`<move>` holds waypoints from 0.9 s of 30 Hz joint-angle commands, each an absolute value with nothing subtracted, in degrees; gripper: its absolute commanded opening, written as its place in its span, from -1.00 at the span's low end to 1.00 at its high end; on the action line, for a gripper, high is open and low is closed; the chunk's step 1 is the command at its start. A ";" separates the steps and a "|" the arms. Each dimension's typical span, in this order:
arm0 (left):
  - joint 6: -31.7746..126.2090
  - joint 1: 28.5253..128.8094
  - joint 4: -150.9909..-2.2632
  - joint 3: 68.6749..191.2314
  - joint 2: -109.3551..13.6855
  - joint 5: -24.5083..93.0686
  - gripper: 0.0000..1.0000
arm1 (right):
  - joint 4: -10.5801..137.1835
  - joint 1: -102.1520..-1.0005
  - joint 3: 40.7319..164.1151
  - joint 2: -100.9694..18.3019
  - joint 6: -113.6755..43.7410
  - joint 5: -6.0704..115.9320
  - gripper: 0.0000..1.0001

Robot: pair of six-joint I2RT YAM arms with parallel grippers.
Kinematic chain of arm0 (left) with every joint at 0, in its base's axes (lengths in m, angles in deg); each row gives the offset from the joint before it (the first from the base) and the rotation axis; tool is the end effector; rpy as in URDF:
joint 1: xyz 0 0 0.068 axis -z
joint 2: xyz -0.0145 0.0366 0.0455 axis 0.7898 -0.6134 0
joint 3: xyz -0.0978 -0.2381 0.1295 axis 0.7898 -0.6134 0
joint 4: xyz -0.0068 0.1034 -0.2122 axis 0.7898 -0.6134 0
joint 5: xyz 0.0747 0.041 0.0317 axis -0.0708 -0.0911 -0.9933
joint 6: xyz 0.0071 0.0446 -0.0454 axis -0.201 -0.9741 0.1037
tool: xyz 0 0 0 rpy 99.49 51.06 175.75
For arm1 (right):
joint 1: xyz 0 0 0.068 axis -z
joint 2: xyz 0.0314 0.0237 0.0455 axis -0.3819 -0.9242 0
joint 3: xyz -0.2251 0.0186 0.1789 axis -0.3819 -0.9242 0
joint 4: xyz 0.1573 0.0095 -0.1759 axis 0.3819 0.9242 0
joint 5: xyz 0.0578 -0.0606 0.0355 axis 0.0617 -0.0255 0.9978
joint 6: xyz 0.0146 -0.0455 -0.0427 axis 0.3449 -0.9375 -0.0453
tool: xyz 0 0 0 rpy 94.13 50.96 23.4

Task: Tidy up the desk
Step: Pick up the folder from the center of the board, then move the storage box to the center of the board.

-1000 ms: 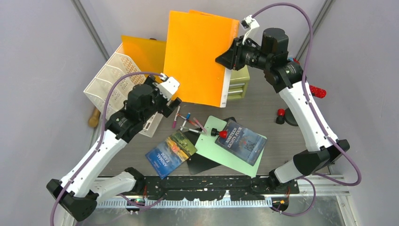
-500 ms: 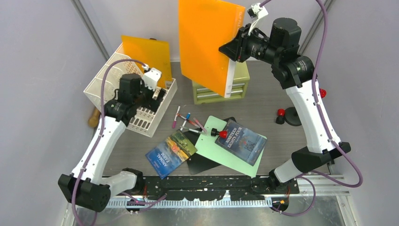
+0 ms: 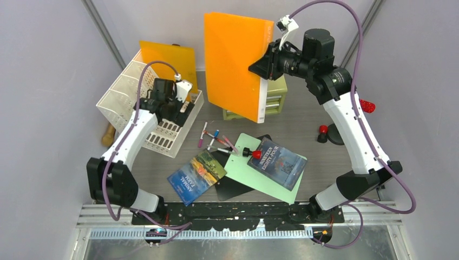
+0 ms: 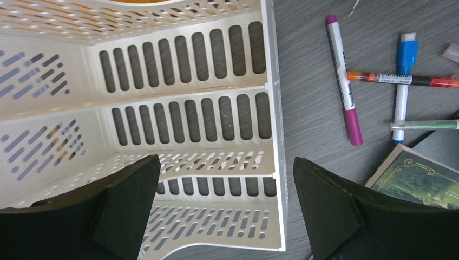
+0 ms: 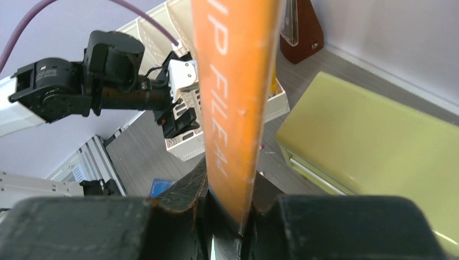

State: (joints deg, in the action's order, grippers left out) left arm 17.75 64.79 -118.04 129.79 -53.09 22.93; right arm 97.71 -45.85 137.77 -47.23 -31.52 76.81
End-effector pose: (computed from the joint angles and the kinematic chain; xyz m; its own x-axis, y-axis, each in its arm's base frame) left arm 0.2754 -0.0589 0.3244 -0.6335 0.4562 -0.6249 0.3967 0.8850 0.2438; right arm 0.2609 0.1395 0.5139 -0.3129 0.0335 -0.9492 -0.7456 0.6104 0.2674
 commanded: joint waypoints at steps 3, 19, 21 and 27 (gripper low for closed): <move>16.29 64.56 -118.34 133.32 -59.04 27.10 0.83 | 92.72 -46.09 135.07 -41.64 -32.32 76.83 -1.00; 15.07 64.56 -115.40 131.17 -70.24 31.40 0.10 | 93.17 -46.04 129.65 -36.73 -35.36 72.57 -1.00; 15.09 64.56 -116.20 131.25 -71.37 32.77 -0.02 | 93.39 -46.05 129.60 -36.52 -35.55 72.33 -1.00; 15.44 64.56 -118.50 130.27 -71.10 35.84 -0.32 | 93.60 -46.02 128.73 -36.40 -35.85 72.21 -1.00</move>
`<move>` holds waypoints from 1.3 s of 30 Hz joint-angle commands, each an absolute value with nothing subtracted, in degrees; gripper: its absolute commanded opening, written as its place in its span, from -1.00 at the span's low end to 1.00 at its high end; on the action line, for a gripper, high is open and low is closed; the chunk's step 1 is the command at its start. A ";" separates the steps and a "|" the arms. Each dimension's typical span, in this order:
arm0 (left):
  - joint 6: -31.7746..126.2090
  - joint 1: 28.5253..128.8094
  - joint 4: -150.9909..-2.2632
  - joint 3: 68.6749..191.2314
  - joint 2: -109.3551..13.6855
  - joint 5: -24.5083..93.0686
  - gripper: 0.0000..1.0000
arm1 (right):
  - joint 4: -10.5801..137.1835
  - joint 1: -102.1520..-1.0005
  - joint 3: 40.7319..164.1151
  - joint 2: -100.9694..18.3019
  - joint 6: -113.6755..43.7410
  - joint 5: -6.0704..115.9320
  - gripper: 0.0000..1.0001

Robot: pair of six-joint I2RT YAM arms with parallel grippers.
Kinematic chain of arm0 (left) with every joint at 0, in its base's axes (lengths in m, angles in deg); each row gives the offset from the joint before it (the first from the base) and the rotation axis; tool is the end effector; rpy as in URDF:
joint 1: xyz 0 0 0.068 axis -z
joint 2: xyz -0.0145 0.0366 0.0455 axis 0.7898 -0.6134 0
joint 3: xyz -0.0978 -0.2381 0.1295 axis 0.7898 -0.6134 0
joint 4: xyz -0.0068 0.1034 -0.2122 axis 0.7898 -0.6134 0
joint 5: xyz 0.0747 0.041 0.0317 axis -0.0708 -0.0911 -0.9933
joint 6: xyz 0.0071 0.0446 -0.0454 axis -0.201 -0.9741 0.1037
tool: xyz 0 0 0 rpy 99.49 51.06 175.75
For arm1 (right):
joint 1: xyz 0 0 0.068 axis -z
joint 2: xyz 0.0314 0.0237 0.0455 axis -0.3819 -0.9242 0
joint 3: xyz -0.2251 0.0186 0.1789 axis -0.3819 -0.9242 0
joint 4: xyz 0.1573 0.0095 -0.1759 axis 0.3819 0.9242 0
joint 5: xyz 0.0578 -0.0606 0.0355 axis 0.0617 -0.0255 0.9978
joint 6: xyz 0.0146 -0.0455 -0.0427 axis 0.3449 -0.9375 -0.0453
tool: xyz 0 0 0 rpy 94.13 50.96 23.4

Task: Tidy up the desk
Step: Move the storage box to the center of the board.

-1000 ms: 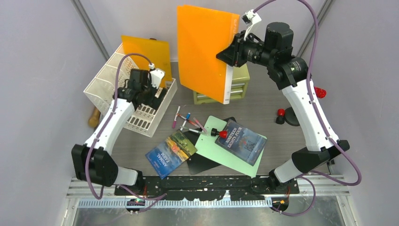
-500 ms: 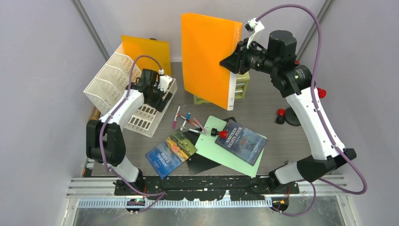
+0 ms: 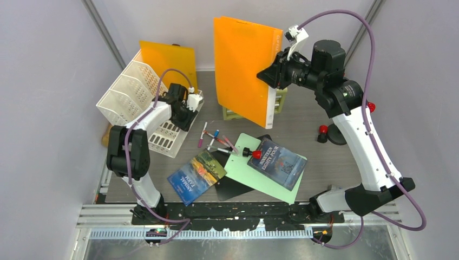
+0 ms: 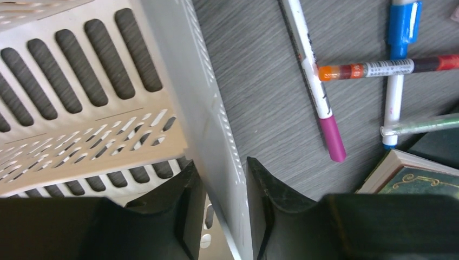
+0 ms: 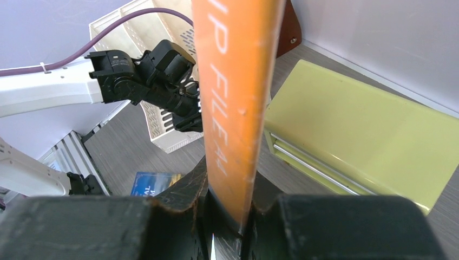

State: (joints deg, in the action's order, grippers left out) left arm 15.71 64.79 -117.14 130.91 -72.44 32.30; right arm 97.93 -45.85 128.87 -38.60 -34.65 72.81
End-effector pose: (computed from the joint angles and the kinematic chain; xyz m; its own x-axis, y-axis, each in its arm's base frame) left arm 0.3321 -0.0799 0.2321 -0.7442 0.5139 -0.4268 0.5483 0.8348 0.0491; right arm 0.2256 0.1210 0.5064 -0.2740 0.0036 -0.9617 -0.7173 0.6653 0.2068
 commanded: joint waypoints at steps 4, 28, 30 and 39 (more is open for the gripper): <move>14.58 64.56 -119.42 128.17 -69.32 35.95 -0.48 | 93.50 -46.01 128.49 -36.38 -36.05 72.35 -1.00; 11.40 64.56 -121.27 119.19 -58.25 36.52 -0.80 | 93.27 -46.03 128.19 -37.27 -36.73 73.61 -1.00; 11.44 64.56 -121.57 118.27 -57.10 36.94 -0.79 | 93.70 -46.06 129.20 -37.76 -36.85 74.08 -0.99; 11.24 64.56 -121.80 116.80 -53.85 36.61 -0.64 | 93.91 -46.21 131.60 -40.26 -36.39 75.53 -1.00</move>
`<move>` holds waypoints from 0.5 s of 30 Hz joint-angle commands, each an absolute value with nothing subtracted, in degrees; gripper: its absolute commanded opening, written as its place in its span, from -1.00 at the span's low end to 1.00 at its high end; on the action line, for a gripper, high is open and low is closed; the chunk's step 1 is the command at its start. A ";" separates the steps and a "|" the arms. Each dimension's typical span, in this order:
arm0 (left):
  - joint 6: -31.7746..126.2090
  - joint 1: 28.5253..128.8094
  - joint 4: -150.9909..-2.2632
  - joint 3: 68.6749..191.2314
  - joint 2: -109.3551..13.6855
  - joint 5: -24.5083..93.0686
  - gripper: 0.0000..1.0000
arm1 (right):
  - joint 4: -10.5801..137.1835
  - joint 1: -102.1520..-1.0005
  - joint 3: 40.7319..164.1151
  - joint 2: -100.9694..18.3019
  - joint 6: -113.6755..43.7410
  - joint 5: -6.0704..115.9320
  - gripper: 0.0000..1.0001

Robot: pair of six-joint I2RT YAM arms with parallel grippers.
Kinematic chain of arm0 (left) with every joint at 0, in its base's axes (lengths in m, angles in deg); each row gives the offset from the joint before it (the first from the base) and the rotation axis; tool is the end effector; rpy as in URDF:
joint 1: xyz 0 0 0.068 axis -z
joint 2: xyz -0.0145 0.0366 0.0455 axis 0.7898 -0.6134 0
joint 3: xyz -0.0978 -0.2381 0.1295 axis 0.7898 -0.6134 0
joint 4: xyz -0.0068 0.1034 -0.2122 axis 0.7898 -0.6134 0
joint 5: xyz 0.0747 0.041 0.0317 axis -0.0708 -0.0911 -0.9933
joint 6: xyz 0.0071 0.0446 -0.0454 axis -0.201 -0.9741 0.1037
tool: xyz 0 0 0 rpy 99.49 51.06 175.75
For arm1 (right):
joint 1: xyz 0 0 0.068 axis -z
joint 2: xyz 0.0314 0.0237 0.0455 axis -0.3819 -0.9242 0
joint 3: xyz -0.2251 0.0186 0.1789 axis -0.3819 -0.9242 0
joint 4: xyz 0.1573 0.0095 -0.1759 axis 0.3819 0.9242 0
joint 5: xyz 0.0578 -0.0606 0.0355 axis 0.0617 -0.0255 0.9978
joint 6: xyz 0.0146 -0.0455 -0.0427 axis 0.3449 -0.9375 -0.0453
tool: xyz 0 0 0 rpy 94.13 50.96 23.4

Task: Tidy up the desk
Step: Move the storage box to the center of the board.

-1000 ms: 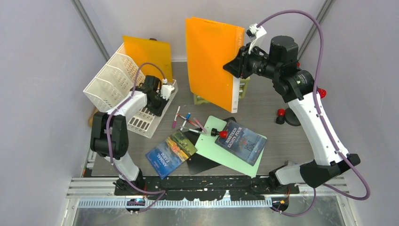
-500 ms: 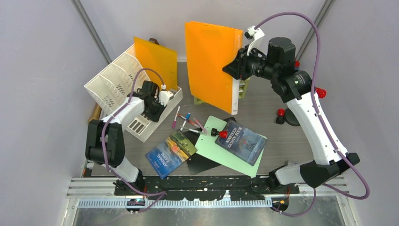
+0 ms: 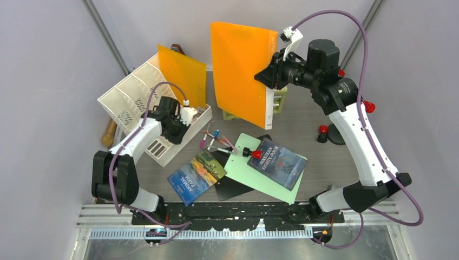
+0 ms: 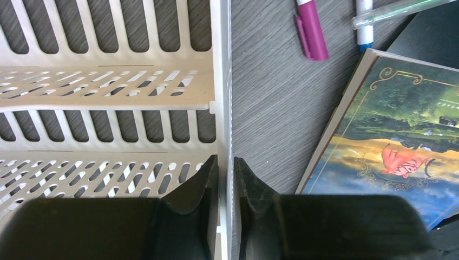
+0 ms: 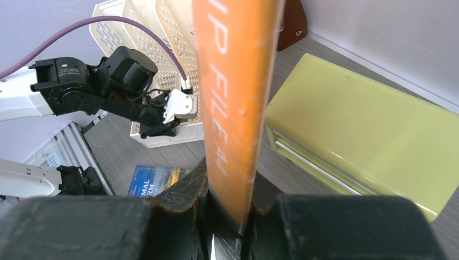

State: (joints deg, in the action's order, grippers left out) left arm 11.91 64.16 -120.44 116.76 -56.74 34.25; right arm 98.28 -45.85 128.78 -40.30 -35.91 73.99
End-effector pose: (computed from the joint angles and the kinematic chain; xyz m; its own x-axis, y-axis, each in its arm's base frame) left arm 0.2556 -0.0615 0.2397 -0.7198 0.5601 -0.4101 0.6007 0.7987 0.0364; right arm 0.2355 0.1262 0.4982 -0.2924 -0.0269 -0.9559 -0.7294 0.6527 0.2047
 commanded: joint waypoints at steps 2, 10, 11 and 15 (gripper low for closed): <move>11.28 64.56 -121.65 116.92 -53.12 36.14 -0.50 | 93.60 -46.30 131.84 -40.62 -36.32 75.52 -1.00; 11.97 64.56 -120.02 118.38 -49.10 33.53 0.24 | 93.75 -46.71 134.06 -42.49 -36.47 75.58 -1.00; 12.21 64.56 -119.77 118.37 -48.33 33.49 0.30 | 93.66 -46.93 134.20 -42.86 -36.53 75.59 -1.00; 13.50 64.56 -119.17 118.50 -45.55 33.40 0.54 | 93.40 -47.97 134.68 -43.67 -37.32 75.49 -1.00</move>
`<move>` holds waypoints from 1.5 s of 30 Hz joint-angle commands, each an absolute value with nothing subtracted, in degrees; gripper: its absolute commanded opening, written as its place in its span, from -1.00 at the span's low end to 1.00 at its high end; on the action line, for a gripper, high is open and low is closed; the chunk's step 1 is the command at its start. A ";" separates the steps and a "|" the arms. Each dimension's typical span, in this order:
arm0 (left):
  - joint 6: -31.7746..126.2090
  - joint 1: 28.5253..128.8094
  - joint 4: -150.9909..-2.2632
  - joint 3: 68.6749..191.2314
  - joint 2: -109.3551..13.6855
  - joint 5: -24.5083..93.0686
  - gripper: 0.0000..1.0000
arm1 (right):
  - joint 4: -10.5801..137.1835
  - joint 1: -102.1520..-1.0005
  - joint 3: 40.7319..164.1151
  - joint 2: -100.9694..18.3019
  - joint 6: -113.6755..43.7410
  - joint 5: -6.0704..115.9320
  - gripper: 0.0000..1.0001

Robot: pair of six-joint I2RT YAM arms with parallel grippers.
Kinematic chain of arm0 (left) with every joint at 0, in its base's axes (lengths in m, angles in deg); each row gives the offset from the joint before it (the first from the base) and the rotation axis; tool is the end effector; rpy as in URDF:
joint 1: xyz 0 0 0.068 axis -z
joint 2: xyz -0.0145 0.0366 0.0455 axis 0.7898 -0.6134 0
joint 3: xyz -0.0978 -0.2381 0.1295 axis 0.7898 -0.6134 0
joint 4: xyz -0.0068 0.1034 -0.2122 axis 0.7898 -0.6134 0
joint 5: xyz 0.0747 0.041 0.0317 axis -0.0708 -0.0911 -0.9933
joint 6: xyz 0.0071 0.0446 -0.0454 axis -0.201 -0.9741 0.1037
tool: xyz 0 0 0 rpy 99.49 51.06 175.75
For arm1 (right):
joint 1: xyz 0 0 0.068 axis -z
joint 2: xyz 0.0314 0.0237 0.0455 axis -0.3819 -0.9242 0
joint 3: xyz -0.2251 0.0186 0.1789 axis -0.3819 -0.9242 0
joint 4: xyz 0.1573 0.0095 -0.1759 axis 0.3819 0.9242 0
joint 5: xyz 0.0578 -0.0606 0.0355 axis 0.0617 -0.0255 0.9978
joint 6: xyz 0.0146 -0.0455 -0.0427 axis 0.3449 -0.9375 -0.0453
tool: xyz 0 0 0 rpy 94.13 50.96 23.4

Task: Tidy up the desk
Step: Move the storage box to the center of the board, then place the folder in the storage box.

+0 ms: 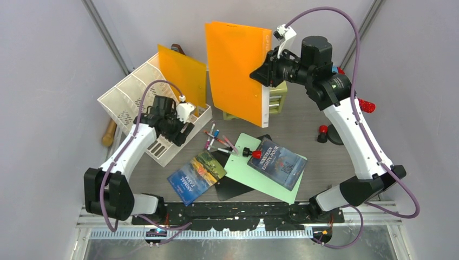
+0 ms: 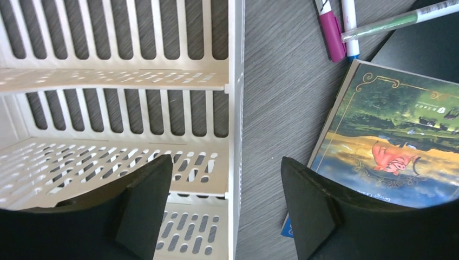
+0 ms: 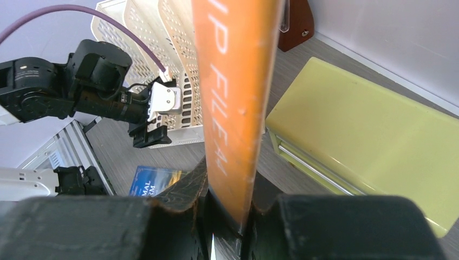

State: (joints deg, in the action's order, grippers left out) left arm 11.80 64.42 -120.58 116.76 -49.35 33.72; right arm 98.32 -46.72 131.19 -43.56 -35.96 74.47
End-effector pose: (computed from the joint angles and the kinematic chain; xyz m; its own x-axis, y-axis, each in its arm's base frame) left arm 0.2373 -0.0583 0.2696 -0.6609 0.5534 -0.5070 0.5939 0.7986 0.0975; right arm 0.2490 0.1372 0.4961 -0.3053 -0.0387 -0.9515 -0.7416 0.6365 0.2121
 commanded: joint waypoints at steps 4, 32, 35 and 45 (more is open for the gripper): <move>14.97 64.57 -119.24 119.60 -43.10 33.23 0.67 | 93.45 -49.41 135.58 -44.23 -38.60 74.77 -1.00; 27.41 64.43 -123.29 136.52 -36.53 25.66 0.99 | 95.48 -59.57 145.66 -53.67 -45.23 69.58 -1.00; 27.57 64.39 -124.42 138.57 -36.60 24.28 0.99 | 94.35 -60.05 146.30 -54.47 -44.94 68.87 -1.00; 26.59 64.38 -125.80 141.99 -37.35 23.60 0.99 | 90.05 -60.63 147.56 -57.91 -42.53 67.68 -1.00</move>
State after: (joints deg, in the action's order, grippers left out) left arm 26.69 64.42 -125.28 139.96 -37.62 24.28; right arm 97.84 -60.12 143.71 -57.18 -44.35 68.72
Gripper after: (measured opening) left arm 0.995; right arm 0.235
